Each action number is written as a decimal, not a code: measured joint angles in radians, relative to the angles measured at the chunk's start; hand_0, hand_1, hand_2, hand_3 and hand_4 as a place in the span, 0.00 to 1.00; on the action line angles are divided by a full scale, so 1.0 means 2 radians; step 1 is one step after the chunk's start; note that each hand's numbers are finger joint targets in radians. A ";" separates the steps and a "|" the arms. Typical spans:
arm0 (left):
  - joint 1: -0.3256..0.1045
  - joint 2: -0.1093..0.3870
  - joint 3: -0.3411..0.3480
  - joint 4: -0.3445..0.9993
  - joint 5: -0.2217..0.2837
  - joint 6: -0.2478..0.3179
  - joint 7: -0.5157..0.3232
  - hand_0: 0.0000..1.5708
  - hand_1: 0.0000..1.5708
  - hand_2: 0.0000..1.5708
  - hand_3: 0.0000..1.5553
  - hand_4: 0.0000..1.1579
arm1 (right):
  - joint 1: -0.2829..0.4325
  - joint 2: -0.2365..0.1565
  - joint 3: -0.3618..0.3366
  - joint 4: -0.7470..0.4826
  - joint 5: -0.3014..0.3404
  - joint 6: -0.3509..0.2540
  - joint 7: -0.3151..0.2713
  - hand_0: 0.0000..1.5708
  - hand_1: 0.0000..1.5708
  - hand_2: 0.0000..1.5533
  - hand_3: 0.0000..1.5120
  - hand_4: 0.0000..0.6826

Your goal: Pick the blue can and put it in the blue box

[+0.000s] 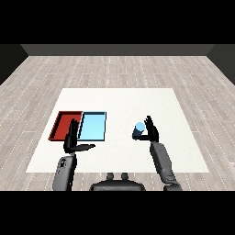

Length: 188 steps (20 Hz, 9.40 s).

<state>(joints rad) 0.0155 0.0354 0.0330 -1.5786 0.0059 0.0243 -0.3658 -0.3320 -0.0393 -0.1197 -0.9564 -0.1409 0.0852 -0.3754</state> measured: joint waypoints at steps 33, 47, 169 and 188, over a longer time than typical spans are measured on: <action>0.000 0.008 0.014 0.012 0.009 -0.016 -0.018 0.00 0.00 0.00 0.00 0.00 | -0.084 0.008 0.004 0.132 -0.021 -0.068 -0.024 0.93 0.93 0.94 0.96 0.79; 0.004 0.004 0.004 0.001 0.001 -0.014 -0.011 0.00 0.00 0.00 0.00 0.00 | -0.075 0.010 0.050 0.082 -0.005 -0.132 -0.013 0.92 0.92 0.95 0.89 0.71; -0.299 -0.009 -0.329 0.315 0.215 0.312 0.009 1.00 1.00 0.99 0.94 0.98 | -0.097 0.013 0.296 -0.155 -0.038 -0.232 0.064 0.00 0.00 0.00 0.00 0.00; -0.281 -0.010 -0.294 0.316 0.207 0.298 -0.001 1.00 1.00 1.00 0.95 0.99 | -0.063 0.008 0.208 -0.218 -0.053 -0.192 0.089 0.00 0.00 0.00 0.00 0.00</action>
<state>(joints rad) -0.5465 0.0147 -0.5556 -0.9464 0.4204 0.6203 -0.3685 -0.4589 -0.0224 0.2973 -1.3932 -0.2478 -0.2988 -0.1979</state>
